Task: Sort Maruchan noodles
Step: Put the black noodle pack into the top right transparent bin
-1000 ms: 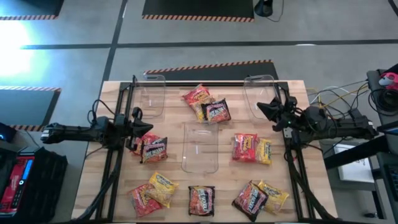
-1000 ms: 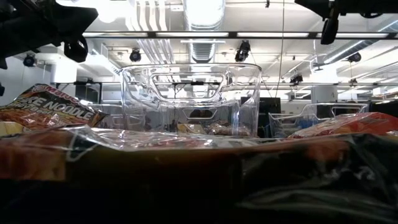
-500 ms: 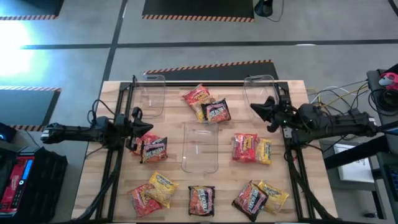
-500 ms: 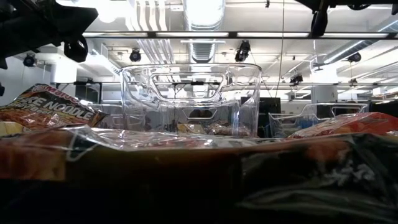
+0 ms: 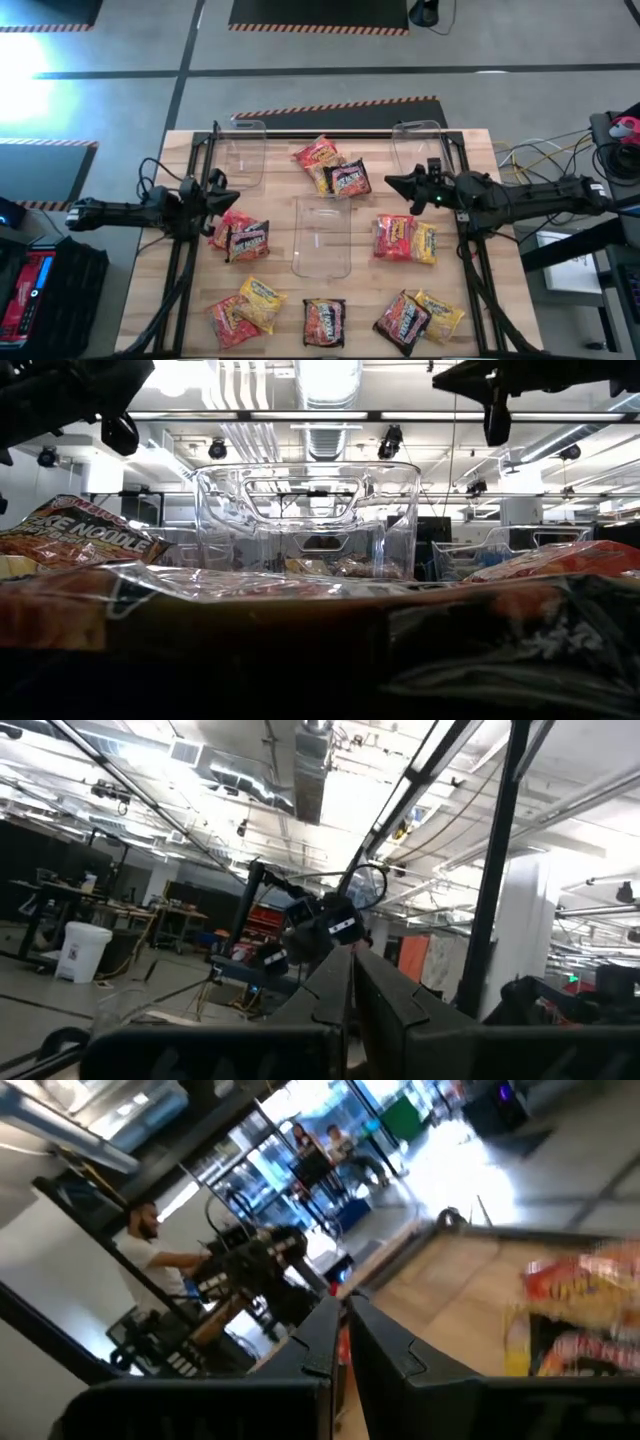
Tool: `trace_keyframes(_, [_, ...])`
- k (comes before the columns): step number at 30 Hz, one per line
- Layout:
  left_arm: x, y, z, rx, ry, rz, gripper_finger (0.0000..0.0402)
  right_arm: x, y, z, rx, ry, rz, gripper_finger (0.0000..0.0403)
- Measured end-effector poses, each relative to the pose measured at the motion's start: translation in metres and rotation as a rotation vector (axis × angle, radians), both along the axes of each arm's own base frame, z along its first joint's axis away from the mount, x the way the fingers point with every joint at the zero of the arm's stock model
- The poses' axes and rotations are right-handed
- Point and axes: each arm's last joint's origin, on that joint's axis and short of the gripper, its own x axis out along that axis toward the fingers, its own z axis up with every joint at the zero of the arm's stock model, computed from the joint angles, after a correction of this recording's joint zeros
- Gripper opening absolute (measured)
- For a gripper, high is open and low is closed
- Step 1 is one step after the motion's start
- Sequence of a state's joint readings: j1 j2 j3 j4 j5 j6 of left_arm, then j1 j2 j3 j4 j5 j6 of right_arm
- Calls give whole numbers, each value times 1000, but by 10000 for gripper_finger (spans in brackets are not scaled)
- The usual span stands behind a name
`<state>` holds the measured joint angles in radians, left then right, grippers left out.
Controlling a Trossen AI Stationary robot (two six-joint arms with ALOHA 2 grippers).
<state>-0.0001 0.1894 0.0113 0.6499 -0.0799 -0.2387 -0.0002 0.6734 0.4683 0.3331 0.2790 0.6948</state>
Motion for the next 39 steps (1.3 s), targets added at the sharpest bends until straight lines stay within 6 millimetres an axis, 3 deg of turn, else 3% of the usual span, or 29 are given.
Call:
trace_keyframes(10, [0, 2, 3, -149, -20, -16, 0, 10, 3, -11, 142, 46, 121, 18])
trace_keyframes(16, [2, 2, 21, -162, -8, -24, 0, 15, 4, -6, 130, 51, 129, 22])
trace_keyframes(21, [10, 1, 35, -178, 83, -24, 4, 16, 5, 3, 119, 104, 150, 57])
trace_keyframes(28, [21, 1, 56, -193, 152, -29, 48, 13, 7, 10, 303, 278, 184, 103])
trace_keyframes(34, [28, 0, 70, -225, 162, -96, 100, 7, 14, 7, 475, 453, 207, 105])
trace_keyframes(39, [39, 0, 77, -317, 212, -132, 132, 8, 21, 3, 581, 496, 230, 107])
